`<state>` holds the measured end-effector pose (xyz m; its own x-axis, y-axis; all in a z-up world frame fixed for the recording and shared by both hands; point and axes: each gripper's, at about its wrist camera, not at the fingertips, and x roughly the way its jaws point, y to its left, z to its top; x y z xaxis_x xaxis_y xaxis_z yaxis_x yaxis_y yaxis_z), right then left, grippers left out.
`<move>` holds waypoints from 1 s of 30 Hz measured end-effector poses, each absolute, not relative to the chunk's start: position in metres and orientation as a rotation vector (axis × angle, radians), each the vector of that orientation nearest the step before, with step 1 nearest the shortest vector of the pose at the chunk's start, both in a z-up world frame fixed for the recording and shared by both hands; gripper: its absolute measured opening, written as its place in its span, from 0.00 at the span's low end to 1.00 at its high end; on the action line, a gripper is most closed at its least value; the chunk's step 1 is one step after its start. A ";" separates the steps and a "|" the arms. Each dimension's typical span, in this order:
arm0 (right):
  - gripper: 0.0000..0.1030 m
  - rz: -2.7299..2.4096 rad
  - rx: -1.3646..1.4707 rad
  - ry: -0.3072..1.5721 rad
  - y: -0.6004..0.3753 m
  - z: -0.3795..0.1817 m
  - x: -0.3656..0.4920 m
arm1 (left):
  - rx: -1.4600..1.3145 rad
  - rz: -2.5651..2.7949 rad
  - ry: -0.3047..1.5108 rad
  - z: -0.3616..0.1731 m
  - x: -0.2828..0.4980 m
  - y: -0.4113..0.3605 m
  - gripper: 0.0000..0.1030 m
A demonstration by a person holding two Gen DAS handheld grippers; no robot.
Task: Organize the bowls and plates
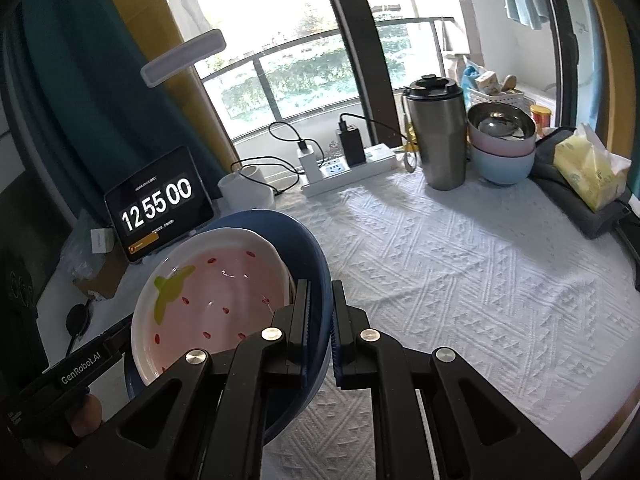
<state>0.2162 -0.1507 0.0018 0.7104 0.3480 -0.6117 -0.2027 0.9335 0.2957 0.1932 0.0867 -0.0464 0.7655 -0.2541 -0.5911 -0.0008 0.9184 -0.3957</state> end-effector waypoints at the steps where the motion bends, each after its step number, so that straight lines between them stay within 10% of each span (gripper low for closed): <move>1: 0.10 0.312 0.209 0.719 -0.148 0.002 0.216 | -0.392 -0.138 0.689 -0.047 0.192 0.089 0.06; 30: 0.10 0.424 0.123 0.769 -0.065 -0.009 0.226 | -0.476 -0.012 0.690 -0.070 0.171 0.162 0.06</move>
